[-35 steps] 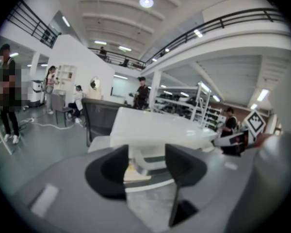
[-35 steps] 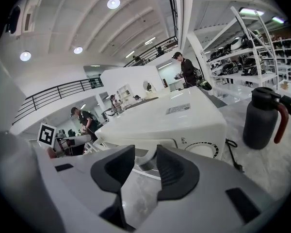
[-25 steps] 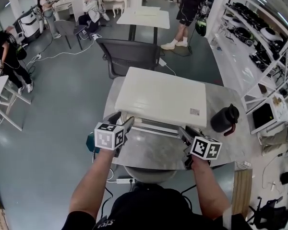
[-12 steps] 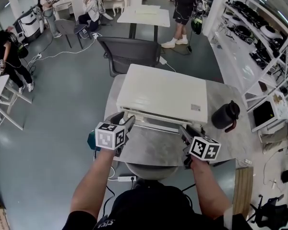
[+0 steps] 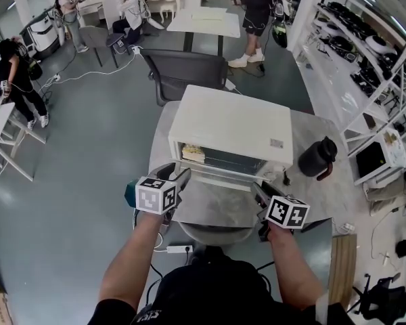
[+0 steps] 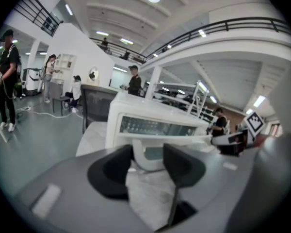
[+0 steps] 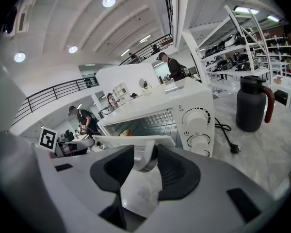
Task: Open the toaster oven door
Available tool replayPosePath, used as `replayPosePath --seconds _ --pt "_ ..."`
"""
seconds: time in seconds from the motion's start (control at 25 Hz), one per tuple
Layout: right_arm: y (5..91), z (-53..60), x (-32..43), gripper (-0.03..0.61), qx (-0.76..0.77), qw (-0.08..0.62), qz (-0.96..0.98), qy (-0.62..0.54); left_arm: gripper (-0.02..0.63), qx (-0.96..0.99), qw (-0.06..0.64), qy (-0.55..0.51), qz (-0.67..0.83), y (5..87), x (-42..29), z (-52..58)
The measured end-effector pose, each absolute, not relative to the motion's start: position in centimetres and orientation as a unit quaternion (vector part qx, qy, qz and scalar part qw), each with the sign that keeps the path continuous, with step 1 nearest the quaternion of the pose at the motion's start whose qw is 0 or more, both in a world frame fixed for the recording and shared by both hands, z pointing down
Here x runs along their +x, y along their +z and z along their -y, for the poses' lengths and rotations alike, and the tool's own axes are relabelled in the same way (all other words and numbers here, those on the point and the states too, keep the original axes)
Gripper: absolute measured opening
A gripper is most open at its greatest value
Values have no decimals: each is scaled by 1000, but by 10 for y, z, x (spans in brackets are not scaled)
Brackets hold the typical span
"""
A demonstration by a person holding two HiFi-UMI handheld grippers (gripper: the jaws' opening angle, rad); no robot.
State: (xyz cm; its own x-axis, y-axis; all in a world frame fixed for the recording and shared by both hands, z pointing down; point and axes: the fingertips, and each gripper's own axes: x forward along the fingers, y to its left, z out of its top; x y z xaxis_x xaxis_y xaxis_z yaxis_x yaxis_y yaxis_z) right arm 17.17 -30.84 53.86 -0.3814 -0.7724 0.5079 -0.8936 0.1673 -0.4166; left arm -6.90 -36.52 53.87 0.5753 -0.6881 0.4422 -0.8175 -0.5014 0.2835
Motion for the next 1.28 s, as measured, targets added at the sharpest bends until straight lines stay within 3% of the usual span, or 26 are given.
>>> replayPosePath --seconds 0.36,1.28 --pt "562 274 168 97 553 107 747 353 219 851 251 169 429 564 -75 328" --pt "574 243 186 140 558 134 742 346 213 838 265 210 429 611 -81 282"
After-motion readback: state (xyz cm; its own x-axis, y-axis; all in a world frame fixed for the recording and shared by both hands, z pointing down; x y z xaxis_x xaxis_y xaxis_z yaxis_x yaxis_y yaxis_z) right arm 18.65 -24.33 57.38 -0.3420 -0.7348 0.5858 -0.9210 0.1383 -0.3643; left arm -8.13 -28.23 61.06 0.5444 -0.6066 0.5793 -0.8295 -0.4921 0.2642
